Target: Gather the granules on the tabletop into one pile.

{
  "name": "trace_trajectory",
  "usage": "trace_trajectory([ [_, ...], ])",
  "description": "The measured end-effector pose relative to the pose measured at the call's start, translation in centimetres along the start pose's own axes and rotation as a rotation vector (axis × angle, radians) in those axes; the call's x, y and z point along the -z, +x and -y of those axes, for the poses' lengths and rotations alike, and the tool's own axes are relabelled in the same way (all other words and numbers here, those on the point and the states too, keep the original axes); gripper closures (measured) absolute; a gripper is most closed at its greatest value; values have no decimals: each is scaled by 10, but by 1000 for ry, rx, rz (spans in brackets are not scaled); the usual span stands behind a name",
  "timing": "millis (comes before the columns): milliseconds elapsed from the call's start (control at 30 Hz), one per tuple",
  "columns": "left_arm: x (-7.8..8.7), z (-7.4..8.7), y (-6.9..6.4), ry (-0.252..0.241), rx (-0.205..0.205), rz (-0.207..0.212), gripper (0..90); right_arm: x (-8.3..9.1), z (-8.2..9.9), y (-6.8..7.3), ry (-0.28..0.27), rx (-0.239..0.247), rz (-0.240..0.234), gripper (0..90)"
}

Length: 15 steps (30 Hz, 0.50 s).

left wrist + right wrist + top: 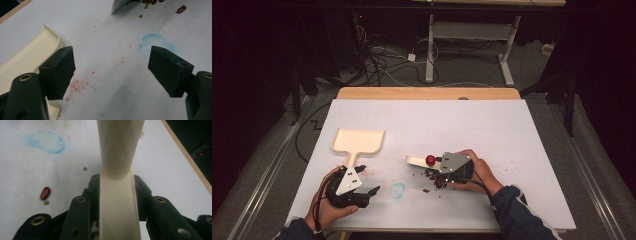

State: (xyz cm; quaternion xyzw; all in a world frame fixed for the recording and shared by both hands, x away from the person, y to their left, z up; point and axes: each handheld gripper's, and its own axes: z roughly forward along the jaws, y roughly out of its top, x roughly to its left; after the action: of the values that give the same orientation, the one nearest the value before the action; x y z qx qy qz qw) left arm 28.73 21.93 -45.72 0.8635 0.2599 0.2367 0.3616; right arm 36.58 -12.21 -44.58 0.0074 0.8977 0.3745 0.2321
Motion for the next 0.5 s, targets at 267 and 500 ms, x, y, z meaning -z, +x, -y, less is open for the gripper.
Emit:
trace_trajectory([
  [267, 0, -1, 0, -3, -3, 4, 209, 20, 6, -4, 5, -6, 27, 673],
  [500, 0, -2, 0, -5, -1, 2, 209, 40, 0, -13, -50, -122, 118, 672],
])
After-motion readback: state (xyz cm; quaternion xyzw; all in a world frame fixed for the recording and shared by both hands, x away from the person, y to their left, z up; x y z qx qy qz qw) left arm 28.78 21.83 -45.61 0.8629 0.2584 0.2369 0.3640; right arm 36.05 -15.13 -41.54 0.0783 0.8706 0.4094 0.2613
